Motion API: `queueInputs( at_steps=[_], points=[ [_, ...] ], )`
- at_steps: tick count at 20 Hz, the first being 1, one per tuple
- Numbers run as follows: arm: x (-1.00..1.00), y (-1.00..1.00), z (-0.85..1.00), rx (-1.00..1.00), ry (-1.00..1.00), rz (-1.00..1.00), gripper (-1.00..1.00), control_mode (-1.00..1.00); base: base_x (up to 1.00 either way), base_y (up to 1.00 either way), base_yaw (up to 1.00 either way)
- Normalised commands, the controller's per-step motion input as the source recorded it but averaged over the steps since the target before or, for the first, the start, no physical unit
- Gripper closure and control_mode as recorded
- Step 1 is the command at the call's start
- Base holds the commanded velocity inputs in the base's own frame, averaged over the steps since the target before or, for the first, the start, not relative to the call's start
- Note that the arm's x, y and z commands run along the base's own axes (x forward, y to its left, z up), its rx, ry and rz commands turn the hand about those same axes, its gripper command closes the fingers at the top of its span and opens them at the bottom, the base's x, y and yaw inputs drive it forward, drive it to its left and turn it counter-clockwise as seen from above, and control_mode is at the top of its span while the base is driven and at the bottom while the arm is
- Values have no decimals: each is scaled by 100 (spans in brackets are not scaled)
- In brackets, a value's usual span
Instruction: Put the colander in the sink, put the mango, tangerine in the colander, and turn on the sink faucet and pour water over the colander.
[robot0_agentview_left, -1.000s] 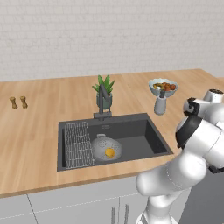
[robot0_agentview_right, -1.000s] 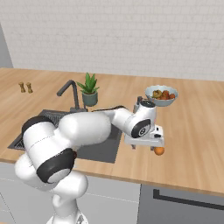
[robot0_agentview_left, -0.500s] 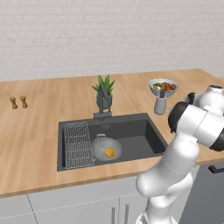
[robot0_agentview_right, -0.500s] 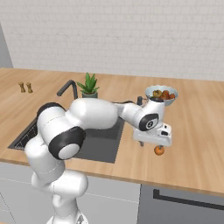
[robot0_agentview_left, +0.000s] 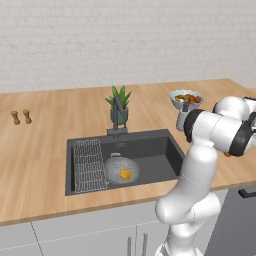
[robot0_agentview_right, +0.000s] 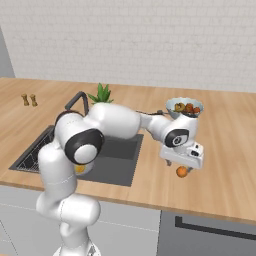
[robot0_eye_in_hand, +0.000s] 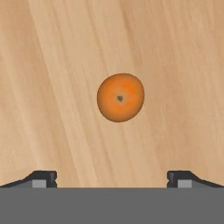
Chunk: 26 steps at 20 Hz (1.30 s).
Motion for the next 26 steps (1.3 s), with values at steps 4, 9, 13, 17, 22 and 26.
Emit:
queueInputs(
  at_steps=[4,9,13,17,22,26],
  points=[
    [18,-8,-13,1,0,-3,-100,-100,0,0,0],
    [26,0,-17,0,0,0,-100,-100,0,0,0],
    [30,0,-28,0,0,0,-100,-100,0,0,0],
    [29,0,-30,0,0,0,-100,-100,0,0,0],
    [19,0,-26,0,0,0,-100,-100,0,0,0],
    [1,-3,-21,0,0,0,-100,-100,0,0,0]
  ],
)
